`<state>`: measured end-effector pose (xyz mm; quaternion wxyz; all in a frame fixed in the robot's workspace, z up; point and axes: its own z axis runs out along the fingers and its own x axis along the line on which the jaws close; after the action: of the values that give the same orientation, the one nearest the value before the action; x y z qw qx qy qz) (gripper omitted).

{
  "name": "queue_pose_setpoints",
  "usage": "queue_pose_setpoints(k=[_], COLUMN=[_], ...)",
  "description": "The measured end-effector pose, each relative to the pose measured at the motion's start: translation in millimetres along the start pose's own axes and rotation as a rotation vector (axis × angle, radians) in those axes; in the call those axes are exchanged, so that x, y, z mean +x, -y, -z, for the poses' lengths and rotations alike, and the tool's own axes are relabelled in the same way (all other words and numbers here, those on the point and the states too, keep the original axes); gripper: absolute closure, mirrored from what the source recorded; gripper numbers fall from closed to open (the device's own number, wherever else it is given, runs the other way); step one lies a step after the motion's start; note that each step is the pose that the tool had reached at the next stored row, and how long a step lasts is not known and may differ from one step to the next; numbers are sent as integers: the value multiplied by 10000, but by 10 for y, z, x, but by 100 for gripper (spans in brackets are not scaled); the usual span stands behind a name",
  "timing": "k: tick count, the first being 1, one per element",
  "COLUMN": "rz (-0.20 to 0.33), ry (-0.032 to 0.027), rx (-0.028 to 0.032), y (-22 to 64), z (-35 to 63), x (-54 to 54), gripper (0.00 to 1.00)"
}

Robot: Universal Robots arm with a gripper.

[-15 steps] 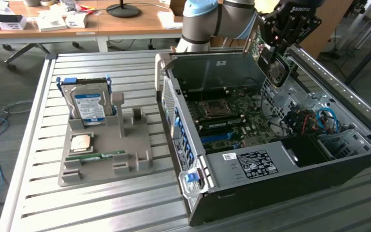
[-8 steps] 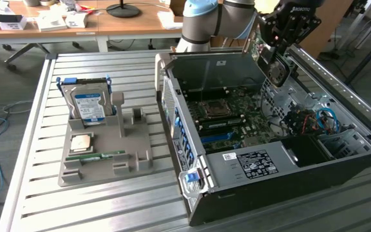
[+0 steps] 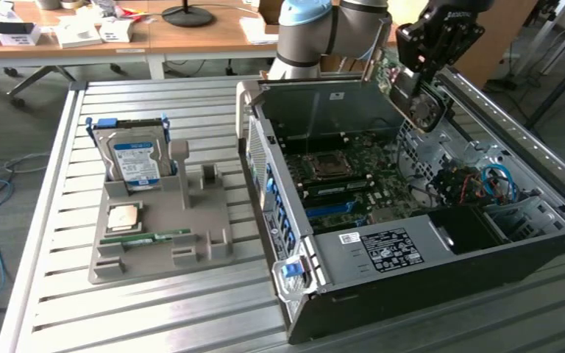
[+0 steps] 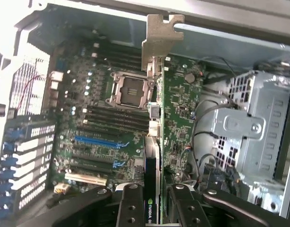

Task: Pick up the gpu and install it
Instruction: 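Insert the gpu into the slot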

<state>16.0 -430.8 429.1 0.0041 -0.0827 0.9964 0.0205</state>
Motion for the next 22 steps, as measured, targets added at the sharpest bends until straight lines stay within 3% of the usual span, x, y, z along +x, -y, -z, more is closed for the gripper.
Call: queue_pose_setpoints(k=[22], rz=[3997], ry=[-167], rx=[-8], y=[1], z=[-18], x=[0], gripper=[74])
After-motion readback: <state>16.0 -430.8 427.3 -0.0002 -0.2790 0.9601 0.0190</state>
